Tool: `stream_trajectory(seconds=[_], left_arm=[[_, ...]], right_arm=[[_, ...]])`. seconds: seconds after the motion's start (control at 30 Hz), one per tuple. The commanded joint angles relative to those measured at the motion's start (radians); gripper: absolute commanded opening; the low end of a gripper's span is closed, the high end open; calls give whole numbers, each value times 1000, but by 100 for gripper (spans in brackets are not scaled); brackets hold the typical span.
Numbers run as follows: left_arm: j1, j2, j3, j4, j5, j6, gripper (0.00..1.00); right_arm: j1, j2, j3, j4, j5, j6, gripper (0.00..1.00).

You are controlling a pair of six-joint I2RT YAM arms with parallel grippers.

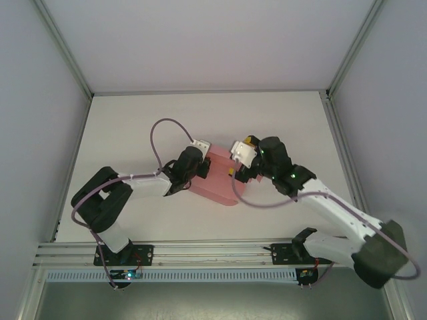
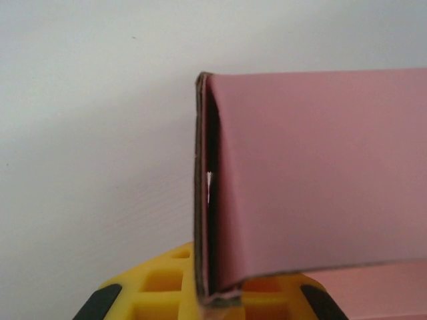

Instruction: Assemble paper box

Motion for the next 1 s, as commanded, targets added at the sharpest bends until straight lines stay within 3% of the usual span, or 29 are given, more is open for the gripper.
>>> stream_trajectory(seconds=[0.0,0.17,0.23,0.3,0.5,0.57,0.73,0.8,0.97], left_arm=[[3,-40,63,-313,98,-74,0],[3,-76,101,-447,165,-114,0],[3,-97,94,-450,170,-117,0],[2,-113,95,-463,160,-120,0],[2,-100,118,-459,117,-125,0],[2,-80,148,-477,45,-150,0],[0,14,283,-665,-390,-355,0],[0,64,330,-740,-515,-427,0],[3,116,342,-813,-597,-524,0]], right_arm=[[50,22,-13,85,-3,-160,98],[128,142,50,71,291,-229,95],[128,175,68,59,342,-241,92],[131,205,79,46,369,-257,78],[160,260,88,105,434,-241,14],[171,273,106,70,455,-228,1],[197,308,168,-94,462,-146,0],[198,328,193,-159,476,-93,0],[196,339,183,-191,512,-61,0]])
